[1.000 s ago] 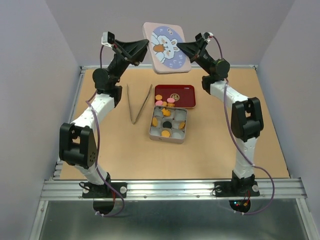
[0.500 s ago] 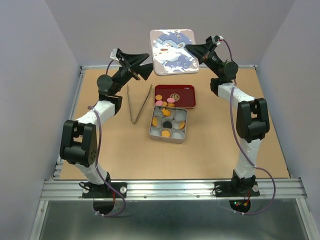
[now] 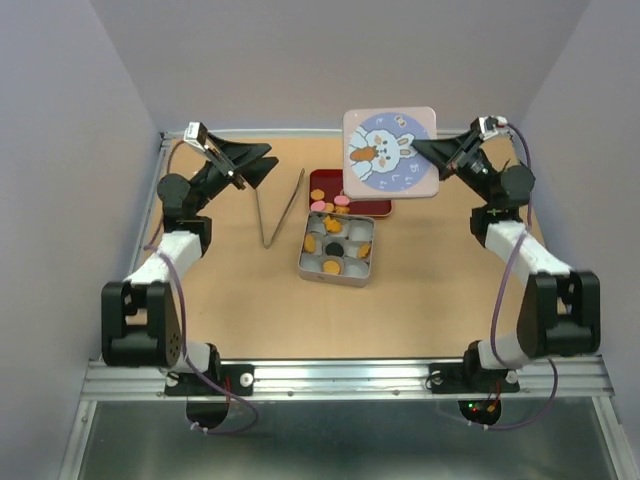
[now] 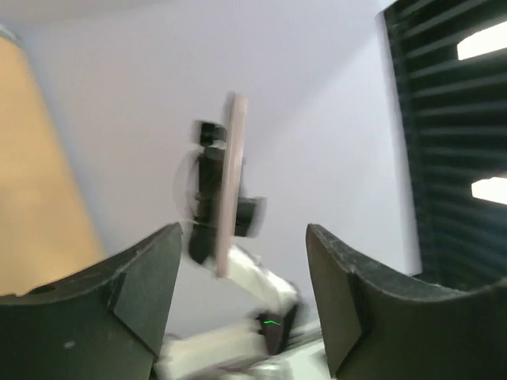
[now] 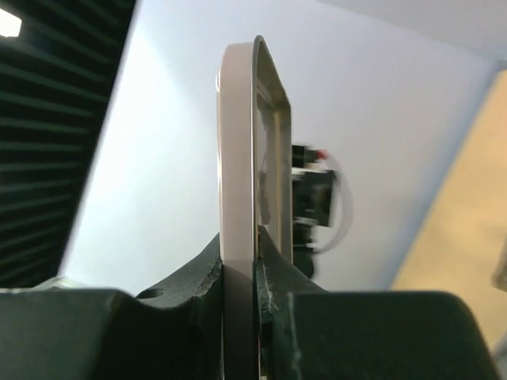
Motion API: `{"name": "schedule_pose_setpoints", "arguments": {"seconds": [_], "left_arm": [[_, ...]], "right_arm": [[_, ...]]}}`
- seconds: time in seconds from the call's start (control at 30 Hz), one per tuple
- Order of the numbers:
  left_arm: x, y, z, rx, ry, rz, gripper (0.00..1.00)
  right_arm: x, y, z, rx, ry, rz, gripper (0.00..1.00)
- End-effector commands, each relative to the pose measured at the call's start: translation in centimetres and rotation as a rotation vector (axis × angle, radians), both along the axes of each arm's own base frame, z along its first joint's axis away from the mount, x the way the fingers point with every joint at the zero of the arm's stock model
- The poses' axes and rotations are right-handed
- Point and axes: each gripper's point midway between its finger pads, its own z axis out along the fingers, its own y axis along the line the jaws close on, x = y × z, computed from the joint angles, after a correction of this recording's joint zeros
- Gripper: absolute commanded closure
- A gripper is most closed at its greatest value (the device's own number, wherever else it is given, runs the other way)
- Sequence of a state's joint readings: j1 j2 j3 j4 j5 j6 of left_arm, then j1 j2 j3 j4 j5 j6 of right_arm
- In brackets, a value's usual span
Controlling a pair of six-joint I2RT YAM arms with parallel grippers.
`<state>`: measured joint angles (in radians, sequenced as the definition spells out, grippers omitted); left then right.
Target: Pack the cookies
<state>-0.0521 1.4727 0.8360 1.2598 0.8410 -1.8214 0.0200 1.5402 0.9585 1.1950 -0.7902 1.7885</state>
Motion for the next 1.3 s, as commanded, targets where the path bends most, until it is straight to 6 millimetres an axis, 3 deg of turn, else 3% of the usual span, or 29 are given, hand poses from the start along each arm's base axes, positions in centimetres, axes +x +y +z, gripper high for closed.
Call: {"name": "schedule_pose_setpoints", "arguments": {"seconds": [0.0,0.07,0.17,0.2,0.23,0.27,0.33,0.37,0.53,0.57,0.8,0.93,1.07,1.27], "left_arm": [[-4.0,0.4,3.8,0.471,-0.605,0.232,0.26],[-0.3,2.5,0.4,0.793,-0.419,0.403,0.26],[0.0,3.2,-2.8,0.877,-0.321,0.397,0.26],[0.0,3.2,-3.8,0.885,-0.304,0.386,0.26],[-0.1,3.1,-5.5,0.889,-0.277,0.364,0.26],[-0.2,2.9,-6.3,0.891,-0.263,0.350,0.27],[-0.4,3.0,-7.7,0.900,-0.235,0.350,0.27],[-0.6,2.9,-8.9,0.907,-0.220,0.347,0.27],[-0.9,2.5,-10.8,0.947,-0.204,0.339,0.27],[-0.8,2.6,-11.1,0.957,-0.200,0.342,0.27],[-0.7,1.8,-12.4,0.988,-0.192,0.321,0.28],[-0.7,0.8,-13.2,1.003,-0.190,0.300,0.28],[-0.8,-0.3,-15.1,1.021,-0.149,0.267,0.29],[-1.3,-1.4,-17.8,1.028,-0.102,0.219,0.30]], "right_arm": [[-1.9,-0.2,-4.4,-0.302,-0.012,-0.196,1.00],[-2.4,-0.9,-6.9,-0.400,0.025,-0.263,1.00],[-3.0,-0.6,-9.6,-0.386,0.083,-0.248,1.00],[-3.5,-0.2,-11.9,-0.376,0.133,-0.221,1.00],[-4.0,0.2,-12.9,-0.340,0.174,-0.189,1.00],[-4.2,0.3,-12.7,-0.307,0.139,-0.188,1.00],[-4.6,0.4,-15.9,-0.235,0.248,-0.158,1.00],[-4.9,0.5,-14.9,-0.191,0.170,-0.154,0.99],[-6.0,0.2,-15.0,0.079,0.177,-0.080,1.00],[-5.4,0.1,-16.2,0.109,0.219,-0.073,1.00],[-4.8,0.5,-16.8,0.076,0.181,-0.120,1.00],[-4.9,1.7,-16.8,0.039,0.134,-0.101,1.00],[-5.3,3.3,-17.4,0.001,0.112,-0.063,1.00],[-4.9,3.8,-19.2,-0.045,0.112,-0.088,1.00]]}}
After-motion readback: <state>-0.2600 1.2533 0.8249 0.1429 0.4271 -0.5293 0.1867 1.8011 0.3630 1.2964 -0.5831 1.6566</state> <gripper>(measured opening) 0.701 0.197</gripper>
